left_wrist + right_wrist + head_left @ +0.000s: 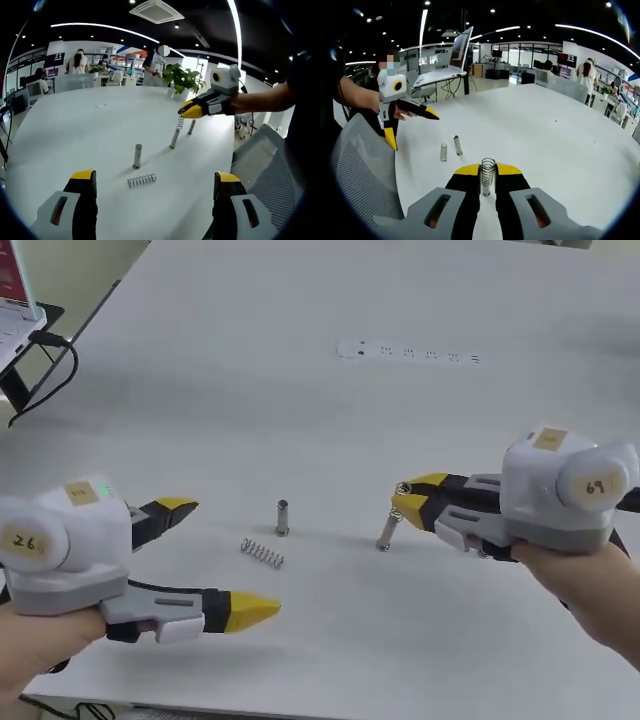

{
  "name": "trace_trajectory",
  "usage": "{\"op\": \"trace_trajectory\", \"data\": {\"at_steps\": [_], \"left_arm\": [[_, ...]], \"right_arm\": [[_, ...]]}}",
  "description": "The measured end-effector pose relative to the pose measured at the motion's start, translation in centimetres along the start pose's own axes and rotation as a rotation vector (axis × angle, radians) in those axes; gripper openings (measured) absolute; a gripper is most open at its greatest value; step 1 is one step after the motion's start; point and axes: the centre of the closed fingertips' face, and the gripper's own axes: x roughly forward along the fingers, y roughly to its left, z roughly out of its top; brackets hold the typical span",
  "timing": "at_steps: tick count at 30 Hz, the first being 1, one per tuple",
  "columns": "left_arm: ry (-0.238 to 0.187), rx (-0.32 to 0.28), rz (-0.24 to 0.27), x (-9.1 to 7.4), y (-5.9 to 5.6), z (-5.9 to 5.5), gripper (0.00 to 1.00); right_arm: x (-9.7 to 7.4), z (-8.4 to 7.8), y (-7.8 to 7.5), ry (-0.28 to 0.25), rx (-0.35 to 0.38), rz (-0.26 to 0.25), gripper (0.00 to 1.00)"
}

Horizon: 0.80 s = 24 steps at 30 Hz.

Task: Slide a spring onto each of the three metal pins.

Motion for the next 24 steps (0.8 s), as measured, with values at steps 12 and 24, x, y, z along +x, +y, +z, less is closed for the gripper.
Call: {"op": "trace_trajectory", "data": {"at_steps": [12,24], "left_arm": [[-0.027,-0.027,-0.009,-0.06,-0.35,0.24,0.96],[-0.015,-0.03,-0.008,-0.27,-0.35,-0.15,0.96]], "right_arm": [[0.21,-0.02,-0.13,-0.002,-0.002,0.001,0.08],[0.47,-0.82,0.02,0.012,0.006,0.005,0.08]]}}
